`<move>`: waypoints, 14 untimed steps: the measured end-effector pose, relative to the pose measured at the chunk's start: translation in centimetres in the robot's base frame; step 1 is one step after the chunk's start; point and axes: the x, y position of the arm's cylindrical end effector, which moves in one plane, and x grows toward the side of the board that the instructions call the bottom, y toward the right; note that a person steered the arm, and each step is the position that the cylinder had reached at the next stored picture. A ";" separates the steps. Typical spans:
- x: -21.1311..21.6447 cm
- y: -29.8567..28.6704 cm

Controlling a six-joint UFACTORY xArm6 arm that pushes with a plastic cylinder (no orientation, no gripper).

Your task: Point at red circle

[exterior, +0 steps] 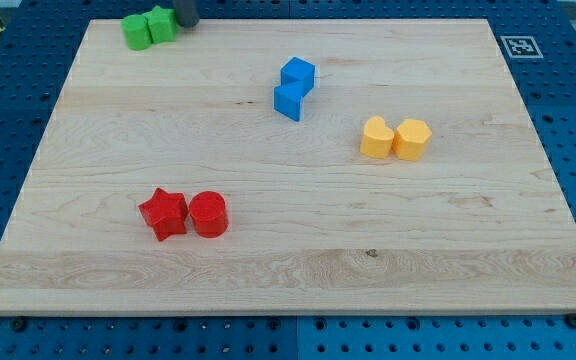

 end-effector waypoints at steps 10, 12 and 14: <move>17.2 8.0; 24.0 9.8; 34.6 16.0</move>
